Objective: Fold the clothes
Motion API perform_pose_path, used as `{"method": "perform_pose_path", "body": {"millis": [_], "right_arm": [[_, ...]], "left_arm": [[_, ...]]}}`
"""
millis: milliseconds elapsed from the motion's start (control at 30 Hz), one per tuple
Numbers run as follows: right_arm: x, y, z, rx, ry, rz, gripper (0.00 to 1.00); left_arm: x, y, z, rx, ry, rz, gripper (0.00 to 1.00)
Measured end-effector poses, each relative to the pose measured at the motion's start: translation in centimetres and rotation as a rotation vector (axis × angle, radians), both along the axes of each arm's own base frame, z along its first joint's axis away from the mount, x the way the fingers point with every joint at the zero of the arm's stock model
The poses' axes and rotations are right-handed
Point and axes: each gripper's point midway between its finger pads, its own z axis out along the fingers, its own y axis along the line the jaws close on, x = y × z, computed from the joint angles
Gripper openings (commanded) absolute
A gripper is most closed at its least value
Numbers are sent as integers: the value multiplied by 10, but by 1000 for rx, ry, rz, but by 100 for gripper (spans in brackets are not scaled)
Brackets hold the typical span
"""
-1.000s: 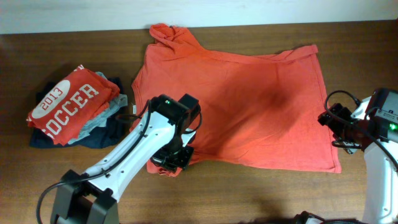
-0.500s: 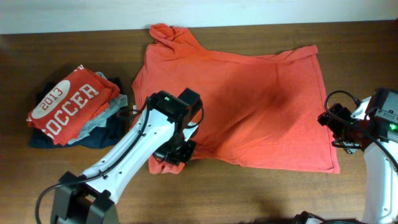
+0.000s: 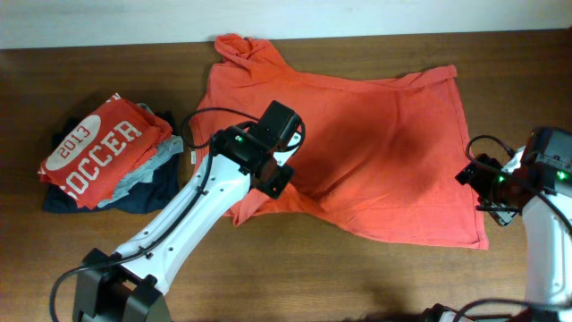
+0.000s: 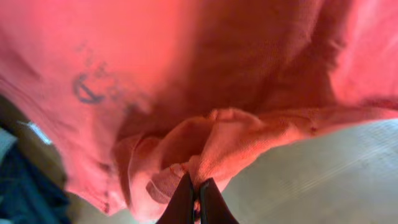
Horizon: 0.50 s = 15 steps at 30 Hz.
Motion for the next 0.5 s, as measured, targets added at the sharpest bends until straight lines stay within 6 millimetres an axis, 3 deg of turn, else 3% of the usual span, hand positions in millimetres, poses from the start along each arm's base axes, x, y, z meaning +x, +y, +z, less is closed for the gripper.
{"method": "perform_pose_path", "body": {"millis": [167, 267, 500], "right_arm": [[-6, -9, -35, 17, 135, -50, 84], [-11, -14, -54, 39, 200, -71, 84], [-40, -41, -72, 88, 293, -200, 84]], "left_arm": [[25, 8, 7, 14, -94, 24, 0], [30, 13, 8, 21, -107, 39, 0], [30, 15, 8, 27, -108, 42, 0]]}}
